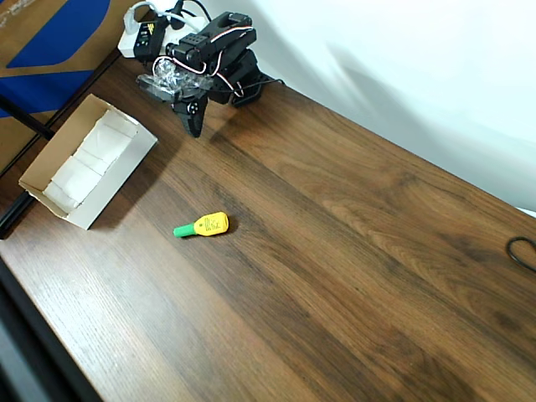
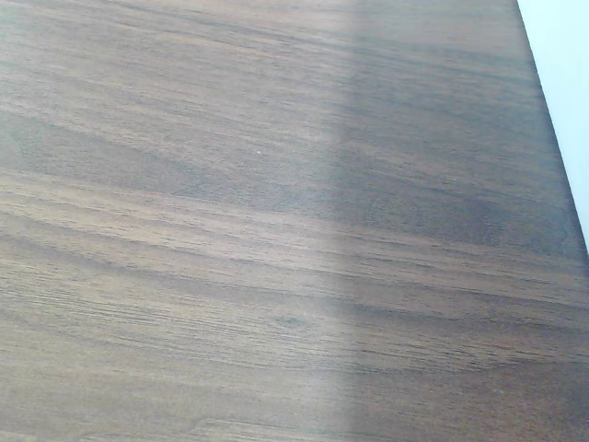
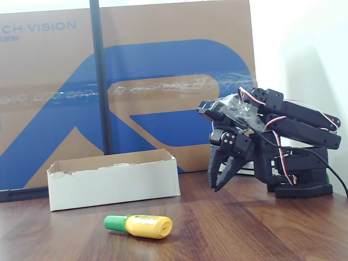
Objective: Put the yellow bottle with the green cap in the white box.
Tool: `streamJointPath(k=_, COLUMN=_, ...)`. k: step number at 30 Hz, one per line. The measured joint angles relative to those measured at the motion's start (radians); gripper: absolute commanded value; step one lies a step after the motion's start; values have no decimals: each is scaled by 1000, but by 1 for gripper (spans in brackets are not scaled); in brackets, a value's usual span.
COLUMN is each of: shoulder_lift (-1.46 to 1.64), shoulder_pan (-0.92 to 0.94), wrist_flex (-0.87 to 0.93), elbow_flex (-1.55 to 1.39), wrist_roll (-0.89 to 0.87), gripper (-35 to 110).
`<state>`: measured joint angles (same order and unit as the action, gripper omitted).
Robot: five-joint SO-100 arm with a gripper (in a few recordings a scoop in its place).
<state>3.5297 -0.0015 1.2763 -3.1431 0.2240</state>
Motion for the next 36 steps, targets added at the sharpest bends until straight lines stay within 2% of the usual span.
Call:
streamJointPath(k=5, shoulder_lift=0, shoulder_pan=-25, wrist_flex=-6, elbow_flex=0, wrist_roll=-69, gripper=0)
streamJointPath(k=21, shoulder_lift=0, shoulder_pan=-23, wrist_flex=0, elbow_flex=12, wrist_roll=-80, gripper=0)
streamJointPath(k=27, shoulder_lift=-3, shoulder_pan=-35, wrist_flex=57, elbow_flex=169, wrist_roll=-87, gripper=0)
streamJointPath(k=36, shoulder_lift=-81, shoulder_pan=0, wrist_flex=17, elbow_flex=336, wrist_roll=-52, gripper=0)
